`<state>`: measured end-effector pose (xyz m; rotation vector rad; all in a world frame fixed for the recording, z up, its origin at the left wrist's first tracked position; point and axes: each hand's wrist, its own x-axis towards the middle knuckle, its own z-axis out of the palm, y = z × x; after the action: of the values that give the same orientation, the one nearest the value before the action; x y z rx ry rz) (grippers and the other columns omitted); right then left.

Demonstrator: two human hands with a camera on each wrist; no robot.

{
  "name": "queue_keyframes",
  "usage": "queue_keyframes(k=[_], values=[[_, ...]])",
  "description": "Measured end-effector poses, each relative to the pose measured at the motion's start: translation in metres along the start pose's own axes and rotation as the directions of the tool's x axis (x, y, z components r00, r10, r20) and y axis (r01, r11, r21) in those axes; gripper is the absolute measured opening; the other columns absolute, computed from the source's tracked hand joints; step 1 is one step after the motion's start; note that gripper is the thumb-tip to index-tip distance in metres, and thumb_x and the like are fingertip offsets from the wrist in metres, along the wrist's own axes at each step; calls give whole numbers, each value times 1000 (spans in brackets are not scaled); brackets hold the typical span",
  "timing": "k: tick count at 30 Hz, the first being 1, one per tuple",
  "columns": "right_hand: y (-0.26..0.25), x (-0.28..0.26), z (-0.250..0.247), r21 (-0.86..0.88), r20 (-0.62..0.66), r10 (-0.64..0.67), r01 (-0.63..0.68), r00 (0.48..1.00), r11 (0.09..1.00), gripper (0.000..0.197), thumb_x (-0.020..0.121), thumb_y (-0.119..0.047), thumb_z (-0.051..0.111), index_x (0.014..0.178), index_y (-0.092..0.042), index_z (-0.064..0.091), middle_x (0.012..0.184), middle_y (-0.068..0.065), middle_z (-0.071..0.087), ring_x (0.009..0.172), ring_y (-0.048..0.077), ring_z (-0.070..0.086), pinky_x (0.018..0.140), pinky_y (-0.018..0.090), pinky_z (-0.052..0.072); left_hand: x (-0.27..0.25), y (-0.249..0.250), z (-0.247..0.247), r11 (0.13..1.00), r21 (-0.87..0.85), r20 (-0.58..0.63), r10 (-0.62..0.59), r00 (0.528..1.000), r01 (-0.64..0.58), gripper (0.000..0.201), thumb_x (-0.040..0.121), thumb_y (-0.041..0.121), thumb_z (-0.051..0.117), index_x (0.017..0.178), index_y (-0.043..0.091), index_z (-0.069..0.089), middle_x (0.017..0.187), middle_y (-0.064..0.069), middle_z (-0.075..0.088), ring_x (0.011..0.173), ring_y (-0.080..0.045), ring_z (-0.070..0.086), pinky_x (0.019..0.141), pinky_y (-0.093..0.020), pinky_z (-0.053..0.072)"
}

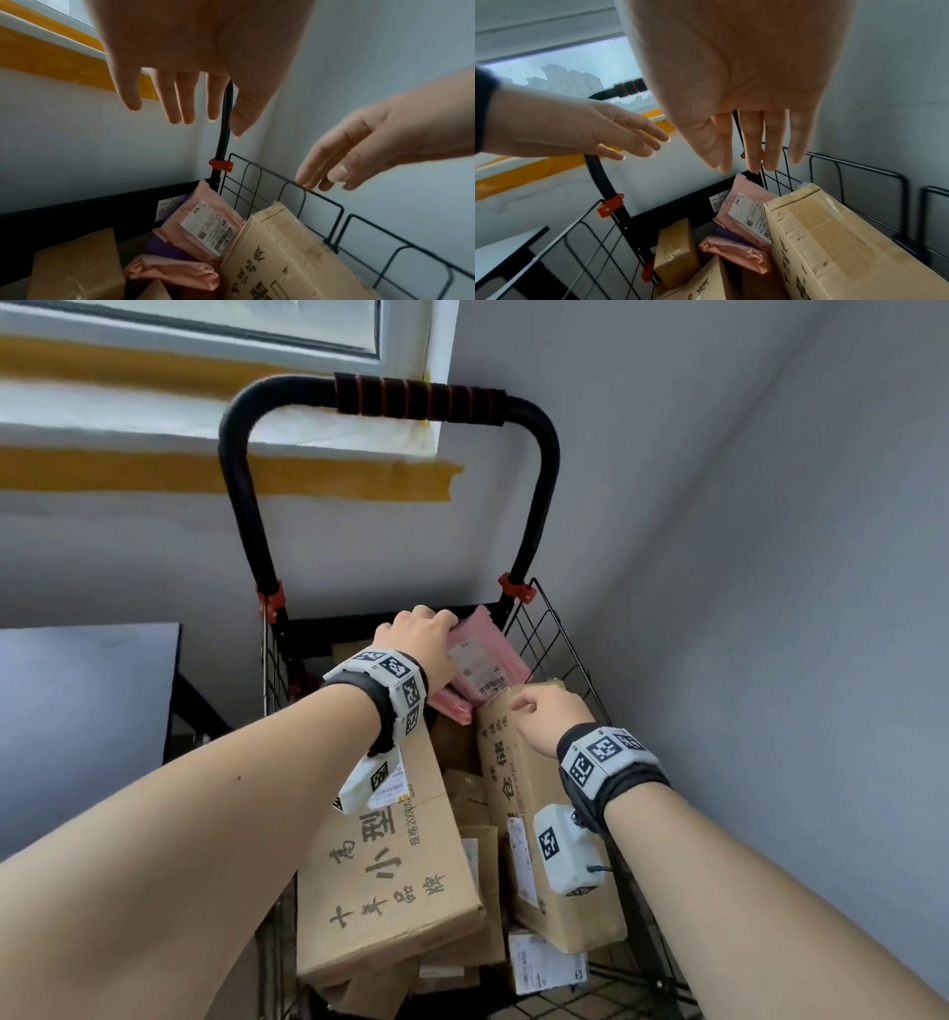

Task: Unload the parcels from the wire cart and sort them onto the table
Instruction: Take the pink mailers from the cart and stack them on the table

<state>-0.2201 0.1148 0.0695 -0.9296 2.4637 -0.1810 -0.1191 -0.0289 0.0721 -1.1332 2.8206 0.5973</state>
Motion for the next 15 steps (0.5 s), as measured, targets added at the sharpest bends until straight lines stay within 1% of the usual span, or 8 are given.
queue_keyframes(k=[1, 2, 4, 6, 9, 12, 15], values=[[0, 14, -1, -33, 31, -9, 10, 999, 999, 32, 91, -17, 46, 115, -22, 66, 126, 6, 59, 111, 25, 57, 93, 24, 45, 11, -1, 5, 1000, 17, -7, -2, 1000, 2, 52, 88, 25, 52, 138, 27, 39, 135, -6, 45, 125, -27, 42, 101, -42, 36], [-1, 28, -4, -54, 54, -16, 19, 998, 998, 33, 92, -17, 45, 119, -21, 64, 127, 6, 59, 114, 27, 56, 97, 28, 45, 21, -3, 10, 999, 32, -15, -8, 1000, 8, 52, 87, 25, 51, 138, 27, 40, 135, -5, 45, 126, -27, 41, 102, -42, 34], [1, 59, -5, -83, 72, -31, 37, 997, 996, 36, 89, -18, 49, 124, -24, 59, 130, 4, 59, 116, 27, 55, 100, 33, 44, 42, -9, 20, 998, 40, -19, -39, 999, 39, 51, 87, 25, 50, 137, 27, 42, 134, -5, 46, 126, -26, 41, 103, -42, 33], [4, 93, -4, -84, 93, -25, 33, 995, 996, 44, 88, -18, 51, 131, -27, 52, 134, 3, 55, 118, 26, 54, 100, 32, 44, 63, -14, 29, 995, 33, -1, -89, 996, 89, 50, 87, 25, 50, 136, 26, 43, 134, -5, 46, 125, -26, 41, 102, -42, 33], [6, 149, -1, -58, 122, -11, 18, 992, 998, 52, 89, -16, 52, 139, -23, 42, 135, 5, 53, 121, 26, 51, 96, 30, 43, 95, -20, 45, 989, 12, 36, -150, 988, 150, 48, 88, 26, 51, 136, 24, 42, 135, -7, 44, 126, -27, 41, 102, -42, 34], [8, 200, 12, -16, 116, 17, -15, 993, 1000, 54, 88, -18, 54, 140, -20, 40, 133, 8, 54, 120, 28, 52, 96, 33, 44, 121, -25, 66, 980, -31, 91, -194, 977, 198, 49, 89, 26, 51, 137, 23, 42, 136, -7, 43, 125, -28, 41, 99, -42, 39], [12, 241, 32, 28, 139, 59, -64, 989, 998, 51, 86, -17, 54, 136, -16, 42, 128, 12, 55, 116, 32, 53, 91, 34, 44, 142, -27, 88, 967, -83, 150, -226, 963, 240, 52, 89, 24, 50, 139, 23, 39, 137, -7, 41, 124, -28, 42, 96, -44, 44]])
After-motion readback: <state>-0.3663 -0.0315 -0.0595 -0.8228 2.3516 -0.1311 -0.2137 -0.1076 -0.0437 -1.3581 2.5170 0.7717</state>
